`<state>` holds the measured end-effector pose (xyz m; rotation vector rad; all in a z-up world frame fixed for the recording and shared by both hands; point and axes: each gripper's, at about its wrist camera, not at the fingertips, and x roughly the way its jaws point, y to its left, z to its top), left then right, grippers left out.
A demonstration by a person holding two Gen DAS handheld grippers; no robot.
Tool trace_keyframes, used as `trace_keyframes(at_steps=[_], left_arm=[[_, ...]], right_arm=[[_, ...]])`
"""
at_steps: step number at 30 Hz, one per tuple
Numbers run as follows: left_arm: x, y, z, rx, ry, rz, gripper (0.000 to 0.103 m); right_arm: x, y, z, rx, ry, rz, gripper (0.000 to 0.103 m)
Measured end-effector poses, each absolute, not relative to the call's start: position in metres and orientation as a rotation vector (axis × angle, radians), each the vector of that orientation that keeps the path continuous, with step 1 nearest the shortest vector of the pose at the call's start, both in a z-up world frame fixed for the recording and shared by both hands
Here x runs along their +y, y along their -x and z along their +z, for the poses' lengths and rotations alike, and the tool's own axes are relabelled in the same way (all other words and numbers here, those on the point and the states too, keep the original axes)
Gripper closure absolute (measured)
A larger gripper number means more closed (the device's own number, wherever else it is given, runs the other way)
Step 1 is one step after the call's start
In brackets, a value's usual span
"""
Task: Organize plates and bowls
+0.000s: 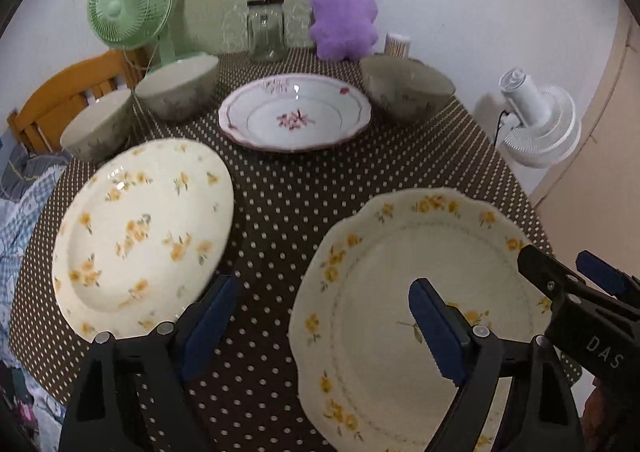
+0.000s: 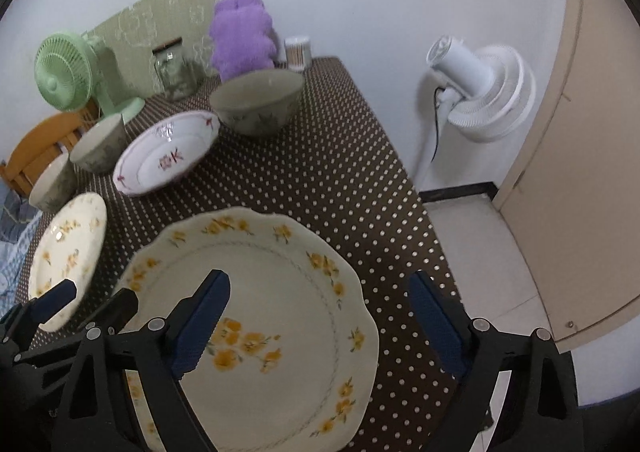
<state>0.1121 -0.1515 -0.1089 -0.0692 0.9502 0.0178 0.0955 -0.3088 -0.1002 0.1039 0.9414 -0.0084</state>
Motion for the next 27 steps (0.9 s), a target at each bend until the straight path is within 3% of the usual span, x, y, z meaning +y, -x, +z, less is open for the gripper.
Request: trace_keyframes(at_steps=[11,17,20,27], left_arm=[[-0.156,-0.116,-0.143,1.063,0.126,0.066,0.019],[-0.161,-0.113,-0.145,1.067,0.126,0.067,0.023],[-0.166,-0.116,-0.143,1.066,0.131,0.034,0.029],[-0.165,-0.125,-0.142,1.071,0.143,0.050,0.030]], right_arm=[[-0.304,-0.113,-0.140,1.058,-0.082,0.058,0.026],[-0.305,-0.116,-0.148,1.097,-0.087,0.060,0.028],[-0.305,-0.117,-0.148,1.107,-0.079,0.056,0.031],[-0.305,-0.122,-0.149,1.118,-0.076,0.061,0.033]])
